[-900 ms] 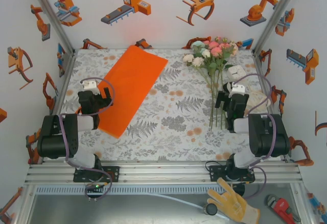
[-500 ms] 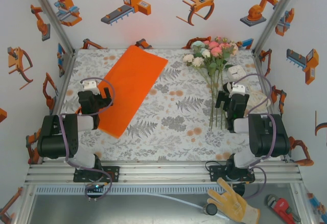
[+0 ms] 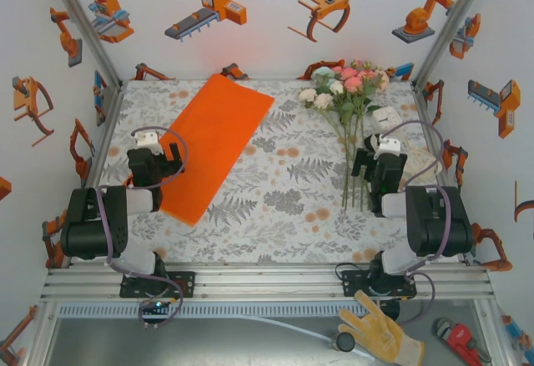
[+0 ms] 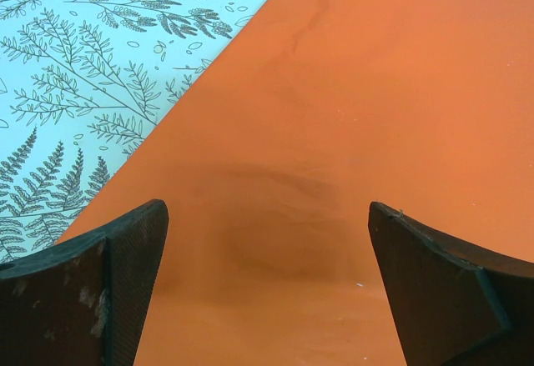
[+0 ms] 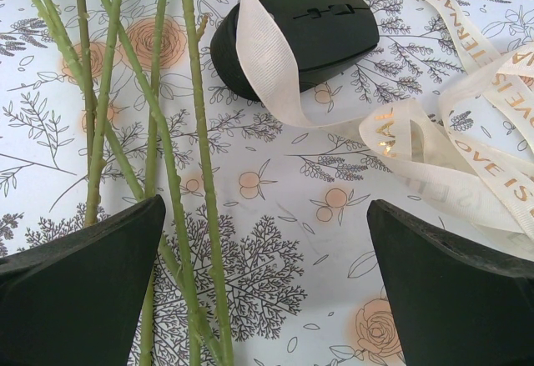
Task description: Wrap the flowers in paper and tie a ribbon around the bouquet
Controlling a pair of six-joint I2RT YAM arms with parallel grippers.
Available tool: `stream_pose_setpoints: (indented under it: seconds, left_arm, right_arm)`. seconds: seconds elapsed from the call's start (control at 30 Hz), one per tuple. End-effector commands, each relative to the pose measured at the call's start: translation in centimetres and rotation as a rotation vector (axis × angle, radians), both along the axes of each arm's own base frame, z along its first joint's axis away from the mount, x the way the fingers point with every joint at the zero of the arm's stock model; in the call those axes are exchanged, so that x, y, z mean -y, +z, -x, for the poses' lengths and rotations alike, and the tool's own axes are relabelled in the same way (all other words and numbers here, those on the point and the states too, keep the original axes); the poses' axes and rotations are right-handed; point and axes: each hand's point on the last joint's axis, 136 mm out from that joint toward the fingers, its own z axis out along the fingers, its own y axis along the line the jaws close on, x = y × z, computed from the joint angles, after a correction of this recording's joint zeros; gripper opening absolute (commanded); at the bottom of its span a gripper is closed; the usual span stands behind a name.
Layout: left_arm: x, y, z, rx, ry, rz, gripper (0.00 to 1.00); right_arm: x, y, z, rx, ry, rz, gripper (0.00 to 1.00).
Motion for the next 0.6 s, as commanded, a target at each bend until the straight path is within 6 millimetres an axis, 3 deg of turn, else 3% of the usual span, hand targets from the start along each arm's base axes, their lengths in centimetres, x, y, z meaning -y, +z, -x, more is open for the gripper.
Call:
stream_pose_setpoints:
  seconds: [0.0,0.07,0.17,0.23,0.3,0.43,0.5,0.57]
  left_arm:
    - [0.0,-0.4,0.3,-0.015,-0.003,-0.015,0.97]
    - [0.1,-0.4,0.3,-0.012,-0.007,-0.017,0.97]
    - [0.6,0.3,0.4,-0.002,-0.034,-0.02,0.97]
    - [0.3,1.6,1.1,0.022,-0.011,-0.027,0.97]
    - [-0.1,3.4,2.0,0.028,0.027,-0.019,0.97]
    - [1.1,8.4,3.7,0.011,0.07,0.013,1.0]
    - [3.6,10.5,3.9,-0.027,-0.008,0.019,1.0]
    - [6.7,11.2,4.1,-0.134,-0.122,0.008,0.99]
  right_arm:
    - [0.6,1.2,-0.6,0.04,-0.029,0.003,0.99]
    - [1.0,2.1,-0.3,0.055,-0.055,0.003,0.99]
    - [1.9,5.4,1.0,0.088,-0.116,0.007,0.99]
    - [3.9,8.2,2.9,0.107,-0.287,-0.107,0.99]
    - [3.0,11.2,4.2,0.099,-0.286,-0.244,1.0]
    - [-5.5,15.8,4.5,0.0,0.125,-0.452,0.98]
    - [-10.3,17.2,5.1,-0.067,0.33,-0.475,0.98]
    - [-15.5,17.8,6.4,-0.144,0.529,-0.428,0.98]
